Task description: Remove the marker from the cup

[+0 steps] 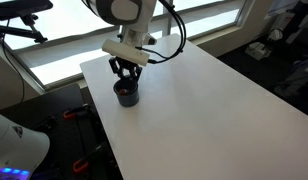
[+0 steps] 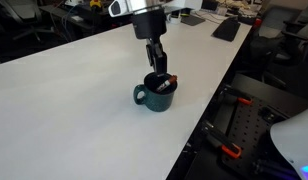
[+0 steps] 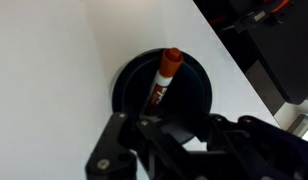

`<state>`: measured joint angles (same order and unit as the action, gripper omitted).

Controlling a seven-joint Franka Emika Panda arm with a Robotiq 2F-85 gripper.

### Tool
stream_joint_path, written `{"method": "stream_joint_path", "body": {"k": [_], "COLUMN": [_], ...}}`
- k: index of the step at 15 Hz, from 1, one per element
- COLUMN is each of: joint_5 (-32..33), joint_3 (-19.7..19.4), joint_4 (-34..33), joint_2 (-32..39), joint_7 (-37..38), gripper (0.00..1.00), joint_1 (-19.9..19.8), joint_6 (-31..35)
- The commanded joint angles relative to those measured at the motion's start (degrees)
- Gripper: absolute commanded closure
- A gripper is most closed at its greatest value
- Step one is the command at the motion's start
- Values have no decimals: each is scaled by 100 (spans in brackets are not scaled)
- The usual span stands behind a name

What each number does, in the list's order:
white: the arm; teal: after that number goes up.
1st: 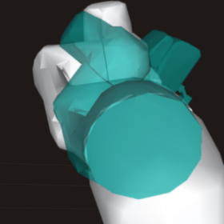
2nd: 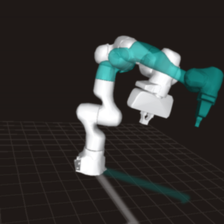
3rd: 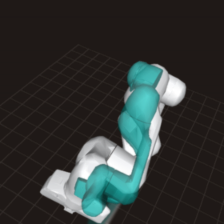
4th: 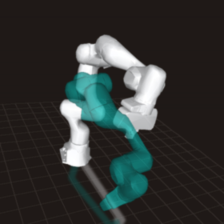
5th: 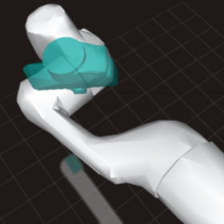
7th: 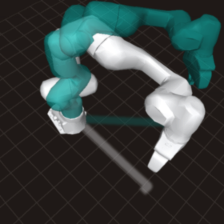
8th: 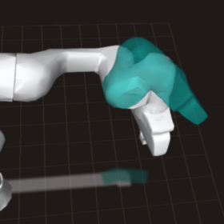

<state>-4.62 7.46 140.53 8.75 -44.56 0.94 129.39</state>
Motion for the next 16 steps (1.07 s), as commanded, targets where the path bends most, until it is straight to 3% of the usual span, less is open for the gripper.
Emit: {"method": "stream_joint_path", "body": {"k": [1, 15, 16], "joint_5": [-145, -67, -67], "joint_3": [46, -3, -3], "joint_4": [28, -13, -13], "joint_2": [-293, -155, -155], "joint_7": [70, -2, -2], "gripper": [100, 100, 75], "joint_1": [98, 104, 104], "joint_6": [-114, -11, -11]}}
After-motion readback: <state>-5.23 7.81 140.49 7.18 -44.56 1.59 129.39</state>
